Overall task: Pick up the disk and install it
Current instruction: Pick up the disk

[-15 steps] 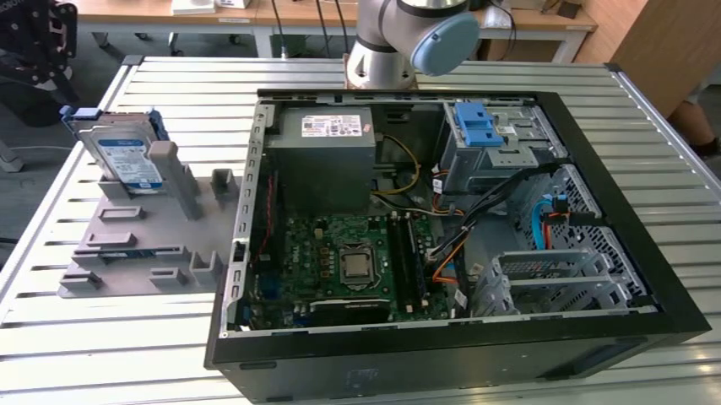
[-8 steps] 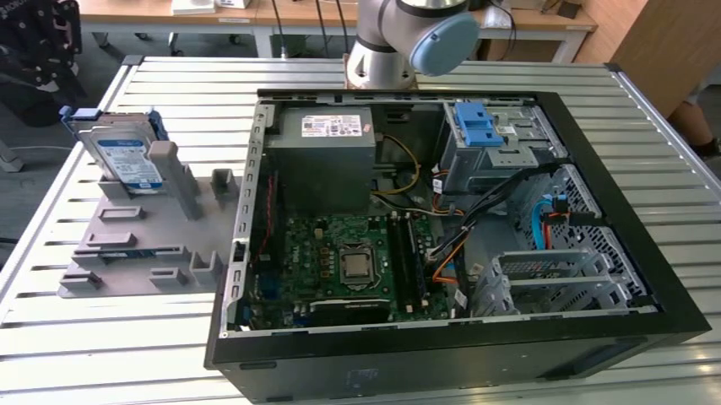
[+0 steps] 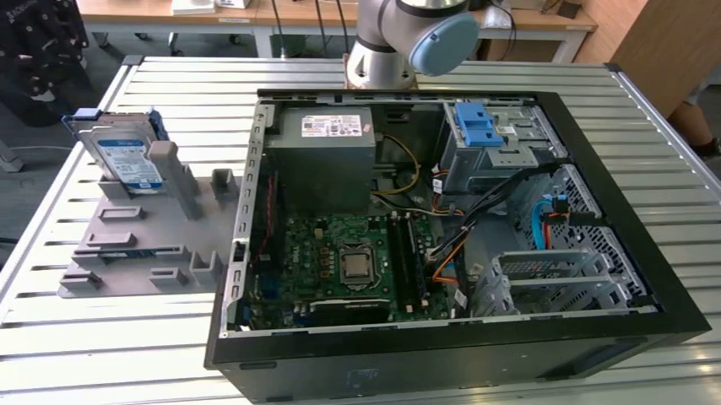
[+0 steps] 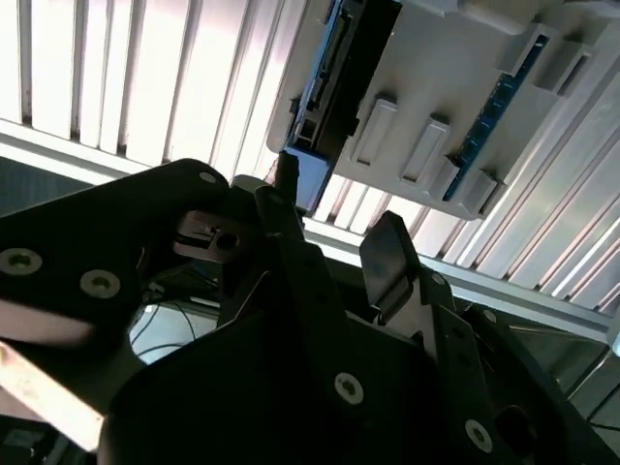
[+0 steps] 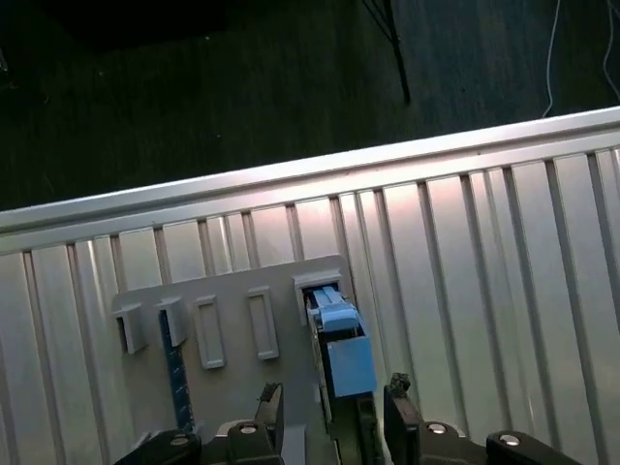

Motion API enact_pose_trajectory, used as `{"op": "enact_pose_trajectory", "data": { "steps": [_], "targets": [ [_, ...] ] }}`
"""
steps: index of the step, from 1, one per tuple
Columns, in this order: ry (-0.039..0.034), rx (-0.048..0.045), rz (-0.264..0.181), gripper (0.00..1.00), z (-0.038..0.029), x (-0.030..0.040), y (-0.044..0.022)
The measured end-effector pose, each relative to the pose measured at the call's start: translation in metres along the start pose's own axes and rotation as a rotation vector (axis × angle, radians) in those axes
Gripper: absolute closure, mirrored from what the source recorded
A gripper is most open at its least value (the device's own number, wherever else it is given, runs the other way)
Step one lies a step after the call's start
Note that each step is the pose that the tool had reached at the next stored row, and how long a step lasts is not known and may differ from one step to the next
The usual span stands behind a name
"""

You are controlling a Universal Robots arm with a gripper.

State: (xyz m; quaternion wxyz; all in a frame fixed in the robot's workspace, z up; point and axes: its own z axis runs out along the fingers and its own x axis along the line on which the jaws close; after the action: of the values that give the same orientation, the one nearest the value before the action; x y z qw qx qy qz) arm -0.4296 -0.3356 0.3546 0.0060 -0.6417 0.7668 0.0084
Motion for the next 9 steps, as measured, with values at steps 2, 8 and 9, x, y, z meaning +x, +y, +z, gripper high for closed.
{"op": "enact_pose_trajectory", "data": {
  "steps": [2,8,9],
  "targets": [
    [0.0002,-0.0005,-0.034,0.47,0.0029,0.0001,0.0],
    [0.0008,0.0012,-0.036,0.47,0.0136,-0.0001,0.0],
    [0.001,0.001,-0.036,0.47,0.0142,-0.0003,0.0]
  ]
}}
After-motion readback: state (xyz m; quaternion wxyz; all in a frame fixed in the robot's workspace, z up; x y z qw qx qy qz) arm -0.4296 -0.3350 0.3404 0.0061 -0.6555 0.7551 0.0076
